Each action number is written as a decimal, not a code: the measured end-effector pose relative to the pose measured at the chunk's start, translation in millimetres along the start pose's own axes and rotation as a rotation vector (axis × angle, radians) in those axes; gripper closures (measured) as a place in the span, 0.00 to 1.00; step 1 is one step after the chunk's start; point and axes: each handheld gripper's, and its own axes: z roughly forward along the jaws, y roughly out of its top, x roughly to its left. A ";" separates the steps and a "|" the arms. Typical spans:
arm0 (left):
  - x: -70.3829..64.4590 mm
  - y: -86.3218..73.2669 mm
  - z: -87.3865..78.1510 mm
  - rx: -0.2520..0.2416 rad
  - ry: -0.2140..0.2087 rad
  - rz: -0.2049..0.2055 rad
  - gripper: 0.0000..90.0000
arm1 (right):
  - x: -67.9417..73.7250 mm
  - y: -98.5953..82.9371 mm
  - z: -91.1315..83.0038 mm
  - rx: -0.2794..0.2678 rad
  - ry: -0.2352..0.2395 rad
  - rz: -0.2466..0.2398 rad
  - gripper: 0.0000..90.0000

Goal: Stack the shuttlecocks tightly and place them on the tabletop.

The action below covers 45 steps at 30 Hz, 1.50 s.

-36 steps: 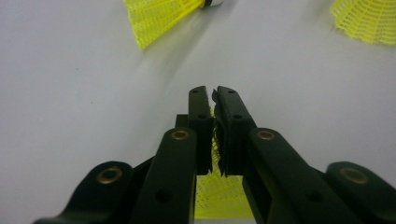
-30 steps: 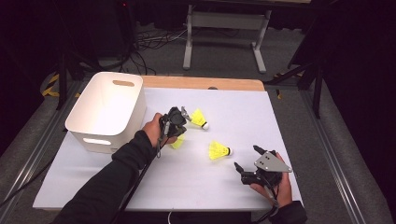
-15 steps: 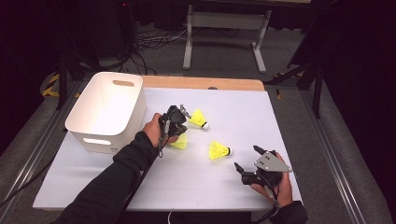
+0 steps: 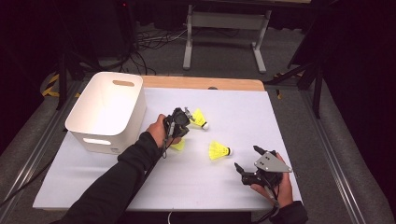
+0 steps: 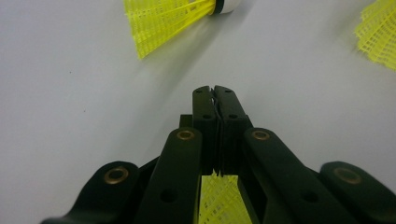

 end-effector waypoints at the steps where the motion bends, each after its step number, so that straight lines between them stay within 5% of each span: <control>1: 0.8 -0.7 -0.4 -0.001 0.003 -0.005 0.98 | 0.0 0.0 0.0 0.000 0.000 0.000 0.14; 12: 7.8 -6.0 -3.6 -0.020 0.015 -0.026 0.90 | -0.1 0.1 0.1 0.001 -0.002 0.002 0.14; 26: 6.4 -11.5 -26.3 -0.139 0.094 -0.024 0.68 | -0.3 0.8 -1.2 -0.005 -0.007 0.007 0.13; 35: 1.4 -16.2 -48.2 -0.229 0.131 0.008 0.63 | 0.0 1.4 -2.1 -0.008 -0.012 0.007 0.13; 45: -14.3 -29.3 -68.1 -0.337 0.139 0.094 0.52 | -1.5 0.8 -2.4 -0.005 -0.016 0.017 0.14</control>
